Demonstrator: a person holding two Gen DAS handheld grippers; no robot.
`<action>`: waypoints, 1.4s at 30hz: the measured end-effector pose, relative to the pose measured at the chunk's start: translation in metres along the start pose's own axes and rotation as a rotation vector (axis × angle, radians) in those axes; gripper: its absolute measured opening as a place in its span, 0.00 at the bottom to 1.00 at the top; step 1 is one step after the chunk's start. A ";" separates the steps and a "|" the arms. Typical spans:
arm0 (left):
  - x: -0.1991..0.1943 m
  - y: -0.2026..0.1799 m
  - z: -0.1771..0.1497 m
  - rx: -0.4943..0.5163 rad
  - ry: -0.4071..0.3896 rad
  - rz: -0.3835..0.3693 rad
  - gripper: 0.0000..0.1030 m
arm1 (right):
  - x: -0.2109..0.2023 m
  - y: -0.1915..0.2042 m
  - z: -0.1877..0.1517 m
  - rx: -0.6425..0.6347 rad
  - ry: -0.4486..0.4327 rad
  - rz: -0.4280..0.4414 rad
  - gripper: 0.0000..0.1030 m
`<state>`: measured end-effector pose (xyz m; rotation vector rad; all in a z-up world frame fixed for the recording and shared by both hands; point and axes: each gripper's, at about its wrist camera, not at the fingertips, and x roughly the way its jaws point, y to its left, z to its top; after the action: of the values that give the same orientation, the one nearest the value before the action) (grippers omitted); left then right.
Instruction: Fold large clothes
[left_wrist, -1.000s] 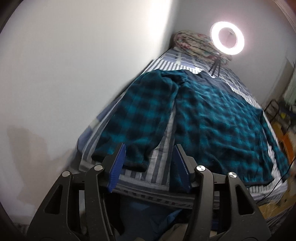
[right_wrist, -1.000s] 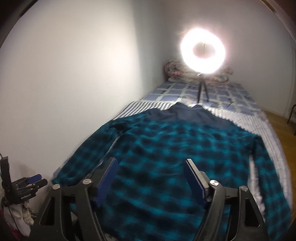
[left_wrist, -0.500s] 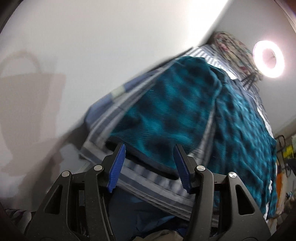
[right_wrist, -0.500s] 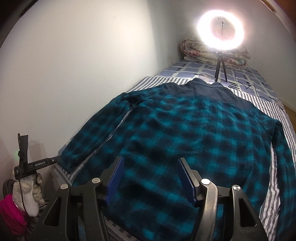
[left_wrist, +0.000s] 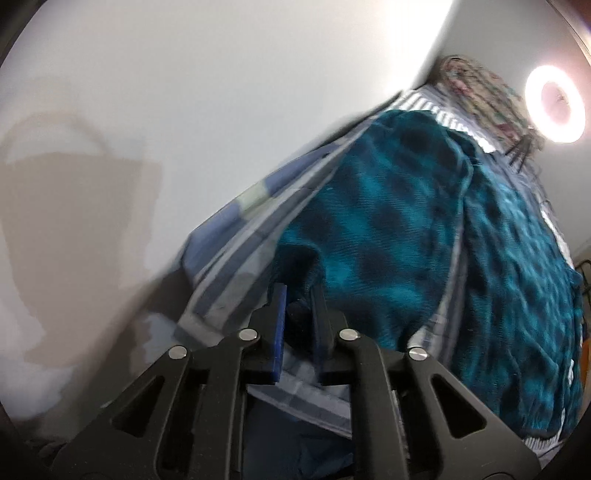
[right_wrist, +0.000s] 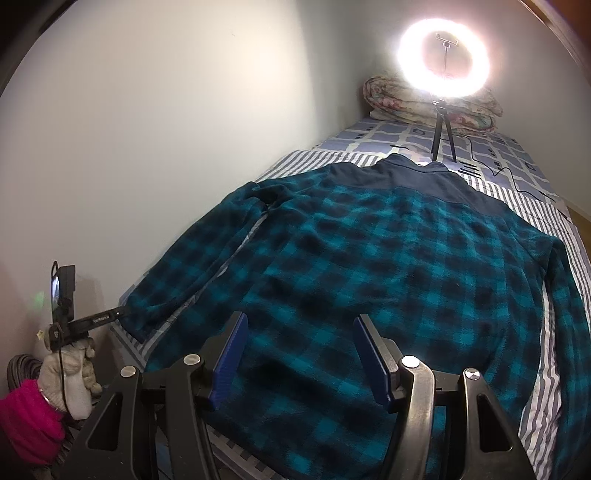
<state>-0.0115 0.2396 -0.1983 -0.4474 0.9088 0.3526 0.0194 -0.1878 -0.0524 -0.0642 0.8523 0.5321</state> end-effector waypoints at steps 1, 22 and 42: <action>-0.004 -0.002 0.001 0.005 -0.014 -0.020 0.09 | 0.000 0.001 0.002 -0.002 -0.002 0.005 0.61; -0.088 -0.113 -0.003 0.277 -0.145 -0.372 0.08 | 0.164 0.035 0.198 0.108 0.157 0.298 0.59; -0.075 -0.150 -0.033 0.447 -0.075 -0.440 0.07 | 0.350 0.114 0.240 0.031 0.403 0.299 0.42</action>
<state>-0.0053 0.0871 -0.1211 -0.2087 0.7625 -0.2338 0.3215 0.1217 -0.1315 -0.0151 1.2743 0.8014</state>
